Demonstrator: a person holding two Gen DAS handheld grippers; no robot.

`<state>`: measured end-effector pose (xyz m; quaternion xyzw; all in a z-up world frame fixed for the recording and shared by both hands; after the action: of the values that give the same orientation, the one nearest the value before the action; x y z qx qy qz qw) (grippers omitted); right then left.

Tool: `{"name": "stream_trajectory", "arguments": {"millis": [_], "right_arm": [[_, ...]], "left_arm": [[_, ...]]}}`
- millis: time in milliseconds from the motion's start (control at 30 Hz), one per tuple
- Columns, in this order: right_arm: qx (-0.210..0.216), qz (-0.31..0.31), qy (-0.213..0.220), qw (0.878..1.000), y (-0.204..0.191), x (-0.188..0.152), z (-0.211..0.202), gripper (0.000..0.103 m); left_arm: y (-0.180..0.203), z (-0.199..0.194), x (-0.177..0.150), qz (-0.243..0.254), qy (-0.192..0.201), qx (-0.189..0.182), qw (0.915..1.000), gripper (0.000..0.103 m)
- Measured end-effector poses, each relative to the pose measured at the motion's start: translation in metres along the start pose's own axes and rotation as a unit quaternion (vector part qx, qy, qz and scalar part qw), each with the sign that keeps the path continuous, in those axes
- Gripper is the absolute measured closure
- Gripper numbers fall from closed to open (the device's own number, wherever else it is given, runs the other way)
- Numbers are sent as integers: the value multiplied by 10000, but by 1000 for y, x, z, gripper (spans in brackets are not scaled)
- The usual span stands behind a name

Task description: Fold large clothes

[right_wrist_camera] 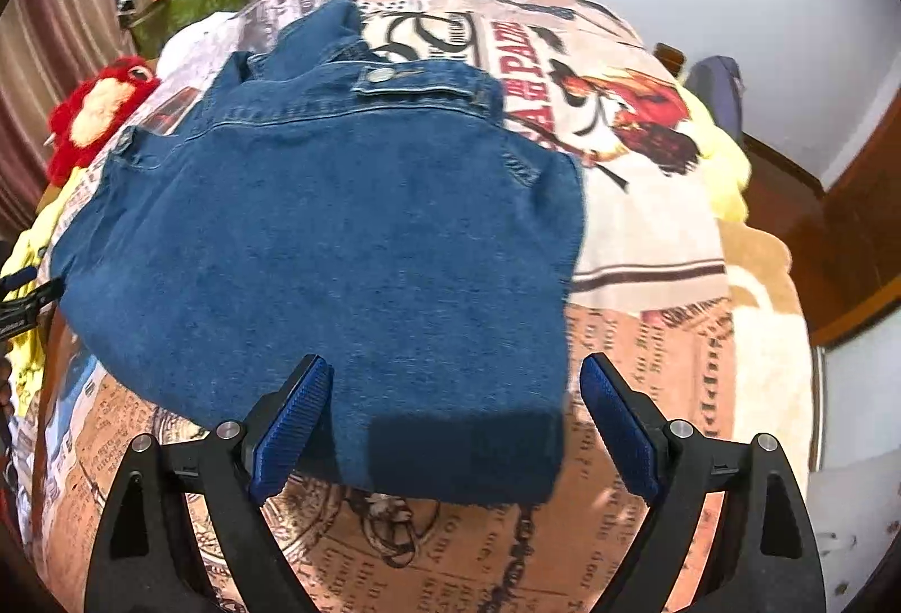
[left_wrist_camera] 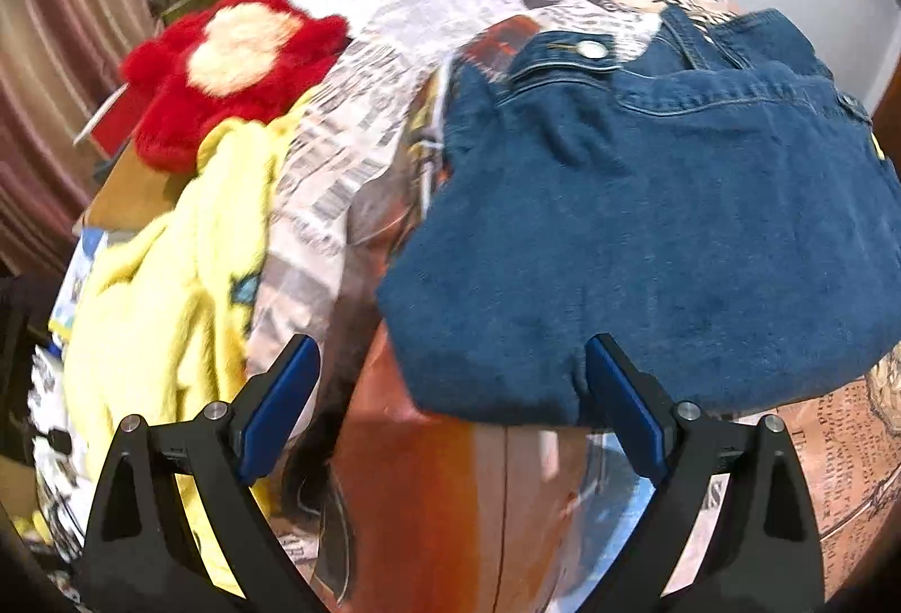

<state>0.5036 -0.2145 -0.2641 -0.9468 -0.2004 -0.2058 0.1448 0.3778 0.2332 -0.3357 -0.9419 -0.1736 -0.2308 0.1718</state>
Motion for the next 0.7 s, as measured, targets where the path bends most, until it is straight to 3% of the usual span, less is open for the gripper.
{"name": "stream_trajectory", "arguments": {"millis": [67, 167, 267, 467, 700], "right_arm": [[25, 67, 9, 10000, -2, 2, -3, 14], [104, 84, 141, 9998, -8, 7, -12, 13], [210, -19, 326, 9992, -25, 17, -23, 13], [475, -289, 602, 9966, -67, 38, -33, 13], [724, -629, 344, 9948, -109, 40, -5, 13]], "left_arm": [[-6, -4, -2, -188, -53, -28, 9998, 7], [-14, -19, 2, -299, 191, 188, 9992, 8], [-20, -36, 8, -510, 392, 110, 9979, 8], [-18, -68, 9, -1002, 642, -553, 9914, 8], [6, -50, -12, -1488, 6, -1383, 9792, 8]]}}
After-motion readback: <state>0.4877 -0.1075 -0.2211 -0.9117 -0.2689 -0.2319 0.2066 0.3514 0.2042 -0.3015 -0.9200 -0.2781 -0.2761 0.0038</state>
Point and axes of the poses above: each gripper's, at about its wrist camera, not at the fingertips, and z roughly the way its jaws point, y to its right, x to its top, the point moved 9 cm from there along z, roughly the way its jaws point, and after that the axes turned 13 degrees about x, right-handed, at the moved point
